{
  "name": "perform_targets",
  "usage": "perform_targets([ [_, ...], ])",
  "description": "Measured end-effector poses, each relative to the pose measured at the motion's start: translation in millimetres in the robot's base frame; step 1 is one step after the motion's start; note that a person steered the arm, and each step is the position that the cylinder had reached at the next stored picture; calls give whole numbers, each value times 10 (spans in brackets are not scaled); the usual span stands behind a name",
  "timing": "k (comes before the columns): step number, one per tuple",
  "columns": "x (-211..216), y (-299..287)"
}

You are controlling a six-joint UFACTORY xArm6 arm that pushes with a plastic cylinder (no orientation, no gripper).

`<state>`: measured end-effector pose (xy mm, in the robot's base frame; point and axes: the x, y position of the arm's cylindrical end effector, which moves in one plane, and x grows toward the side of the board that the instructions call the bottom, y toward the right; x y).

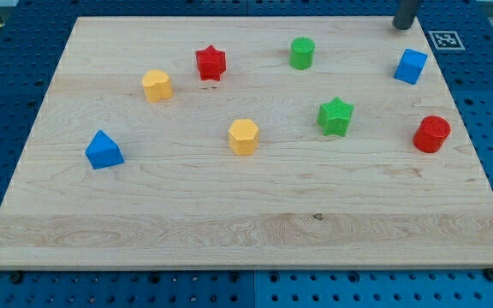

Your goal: Push the yellow heart into the yellow hexagon

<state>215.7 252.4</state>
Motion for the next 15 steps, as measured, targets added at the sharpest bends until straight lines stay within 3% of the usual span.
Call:
perform_targets([
  [1, -7, -462],
  [3, -204, -2375],
  [4, -110, -3007],
  [6, 513, -3673],
  [7, 927, -3800],
  [9, 1729, -3500],
  [10, 1669, -3499],
  [12, 1420, -4404],
  [13, 1601, -4406],
  [14, 1938, -3802],
  [15, 2037, -3586],
])
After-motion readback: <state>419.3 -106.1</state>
